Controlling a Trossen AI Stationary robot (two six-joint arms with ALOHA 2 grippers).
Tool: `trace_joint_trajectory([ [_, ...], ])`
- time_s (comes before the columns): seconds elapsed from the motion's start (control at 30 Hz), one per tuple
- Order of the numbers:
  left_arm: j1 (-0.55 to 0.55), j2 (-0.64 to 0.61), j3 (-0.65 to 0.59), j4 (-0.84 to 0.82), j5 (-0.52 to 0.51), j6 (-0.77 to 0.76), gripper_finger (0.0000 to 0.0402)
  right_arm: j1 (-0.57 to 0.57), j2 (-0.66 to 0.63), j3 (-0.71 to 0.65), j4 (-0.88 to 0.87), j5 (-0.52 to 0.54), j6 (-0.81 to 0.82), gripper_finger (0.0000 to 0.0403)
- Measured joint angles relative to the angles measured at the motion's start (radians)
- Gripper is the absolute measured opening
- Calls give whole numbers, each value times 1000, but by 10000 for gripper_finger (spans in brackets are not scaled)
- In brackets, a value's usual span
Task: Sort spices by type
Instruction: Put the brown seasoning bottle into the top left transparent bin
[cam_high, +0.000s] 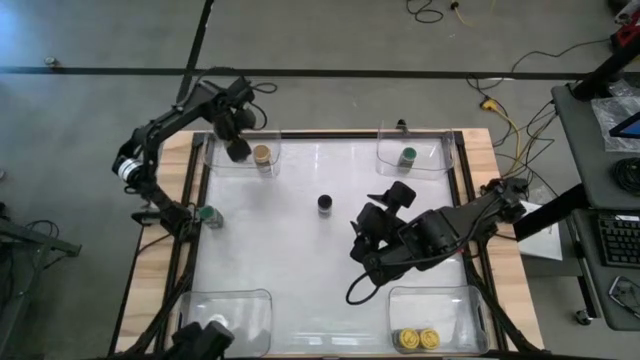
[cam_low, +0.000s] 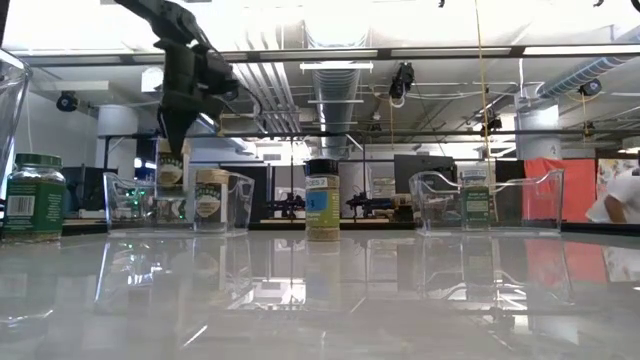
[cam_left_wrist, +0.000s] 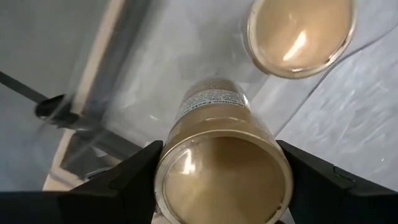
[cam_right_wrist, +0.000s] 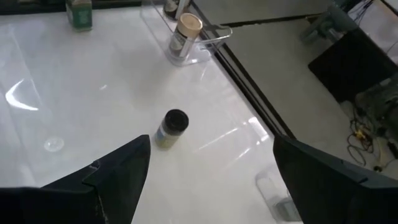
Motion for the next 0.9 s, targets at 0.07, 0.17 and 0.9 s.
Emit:
trace_joint_trajectory([
  [0.07, 1, 4, -27, 15, 1, 15, 258, 6, -17, -22, -1, -1, 25, 333],
  [0.17, 1, -11, -66, 89, 2, 30, 258, 9, -42, -56, -2, -2, 56, 333],
  [0.9, 0, 19, -167, 193, 46, 30, 258, -12, -64, -87, 1, -2, 58, 330],
])
